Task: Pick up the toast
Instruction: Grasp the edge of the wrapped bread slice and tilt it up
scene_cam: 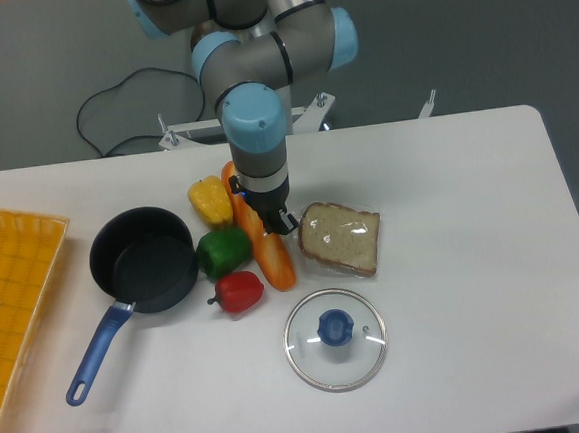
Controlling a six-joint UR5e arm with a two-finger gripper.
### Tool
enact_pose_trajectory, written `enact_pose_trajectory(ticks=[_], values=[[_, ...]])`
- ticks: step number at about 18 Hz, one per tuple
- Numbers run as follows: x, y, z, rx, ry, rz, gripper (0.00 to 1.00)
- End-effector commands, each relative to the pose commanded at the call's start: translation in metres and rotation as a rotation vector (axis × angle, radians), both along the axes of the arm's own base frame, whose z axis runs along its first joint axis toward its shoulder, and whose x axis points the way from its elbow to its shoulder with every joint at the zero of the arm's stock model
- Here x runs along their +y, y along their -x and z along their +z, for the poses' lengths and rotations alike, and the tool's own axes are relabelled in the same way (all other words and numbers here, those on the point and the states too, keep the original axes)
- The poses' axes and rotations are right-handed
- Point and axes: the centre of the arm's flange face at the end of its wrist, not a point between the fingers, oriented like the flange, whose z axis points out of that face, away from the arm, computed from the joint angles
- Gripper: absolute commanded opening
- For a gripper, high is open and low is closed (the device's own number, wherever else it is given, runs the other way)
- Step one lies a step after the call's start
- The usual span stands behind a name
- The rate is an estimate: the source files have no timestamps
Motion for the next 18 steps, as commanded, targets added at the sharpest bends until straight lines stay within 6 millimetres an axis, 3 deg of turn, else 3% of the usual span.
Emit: enact_pose_trajectory(ticks=[10,18], values=[[0.014,0.024,0.060,-0.010,-0.060,0.030,0.00],[0.009,0.046,0.100,-0.029,-0.081,0.068,0.00]])
